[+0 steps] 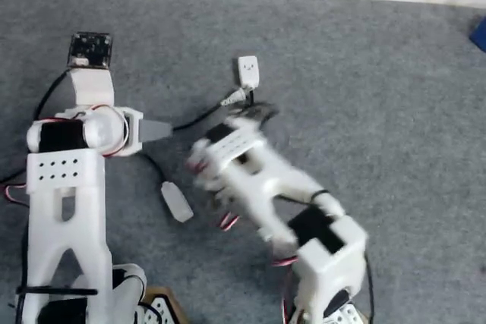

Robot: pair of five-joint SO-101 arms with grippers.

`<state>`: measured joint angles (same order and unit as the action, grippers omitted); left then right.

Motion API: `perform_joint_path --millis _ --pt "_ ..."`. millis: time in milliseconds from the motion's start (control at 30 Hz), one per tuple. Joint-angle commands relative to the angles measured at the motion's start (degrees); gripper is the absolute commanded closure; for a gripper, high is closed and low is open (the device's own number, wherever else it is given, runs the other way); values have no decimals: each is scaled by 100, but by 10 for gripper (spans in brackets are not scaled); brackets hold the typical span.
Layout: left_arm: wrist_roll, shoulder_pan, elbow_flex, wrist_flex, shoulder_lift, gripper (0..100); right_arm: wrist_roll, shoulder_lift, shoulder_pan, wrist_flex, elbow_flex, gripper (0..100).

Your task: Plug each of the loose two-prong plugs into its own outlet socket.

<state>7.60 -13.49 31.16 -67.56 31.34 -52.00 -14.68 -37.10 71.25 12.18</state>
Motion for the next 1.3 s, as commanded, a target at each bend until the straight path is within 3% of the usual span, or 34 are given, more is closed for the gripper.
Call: perform_joint_path --millis 0,233,300,400,567,733,967,1067,1267 --pt "105 75 145 0 48 579 589 1235 901 312 -136 993" --pt "985 549 514 -299 224 579 2022 4127 1675 101 813 993" --pt "1064 708 523 -598 514 579 2998 4646 1974 -303 1798 993" --pt "1776 1165 760 -1363 1077 579 4686 5262 2105 -1402 3354 993" --pt "2321 1446 1648 -1705 2299 649 4396 6501 1842 -2571 5042 993" --pt "2338 1455 2316 -1662 3099 630 4677 7644 1763 -3160 6176 993" --pt "2127 1446 2923 -923 3222 633 4712 8101 1437 -3240 6475 993" --pt "1697 1516 3002 -545 3222 631 4721 7987 1279 -3240 6475 993" --pt "1116 2782 2976 -264 3231 631 4932 7600 980 -3257 6440 993"
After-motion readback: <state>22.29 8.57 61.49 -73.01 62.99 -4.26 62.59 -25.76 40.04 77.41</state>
